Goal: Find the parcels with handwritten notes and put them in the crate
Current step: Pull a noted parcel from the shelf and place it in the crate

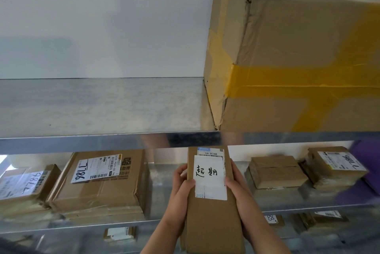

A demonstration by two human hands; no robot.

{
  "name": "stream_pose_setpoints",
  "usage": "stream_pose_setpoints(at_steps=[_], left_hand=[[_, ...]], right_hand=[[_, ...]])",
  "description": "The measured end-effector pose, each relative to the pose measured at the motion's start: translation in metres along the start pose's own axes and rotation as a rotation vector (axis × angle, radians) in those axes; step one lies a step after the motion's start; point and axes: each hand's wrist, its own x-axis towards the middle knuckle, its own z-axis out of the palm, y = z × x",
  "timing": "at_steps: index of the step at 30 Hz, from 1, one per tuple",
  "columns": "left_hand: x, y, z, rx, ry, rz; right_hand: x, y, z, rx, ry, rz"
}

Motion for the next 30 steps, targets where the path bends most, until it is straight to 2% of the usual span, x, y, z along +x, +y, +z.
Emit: stream_pose_setpoints(at_steps=[8,12,18,30], left_hand=[[-0.019,0.008,-0.009,-0.093,-0.031,0.094],[-0.03,0.014,-0.01,-0.105,0.025,0.124],[-0.043,0.022,0.0,-0.135,0.186,0.189],[-0.101,-0.013,0.017,-0.227,0.639,0.326]], right_hand=[[-0.008,0.003,0.015,-0.01,0.015,-0.025],[-0.008,0.002,0.017,-0.063,-0.019,-0.041],[0.01,-0.005,0.017,-0.084,-0.164,-0.008],[0.015,0.0,0.026,-0.18,-0.598,0.087]])
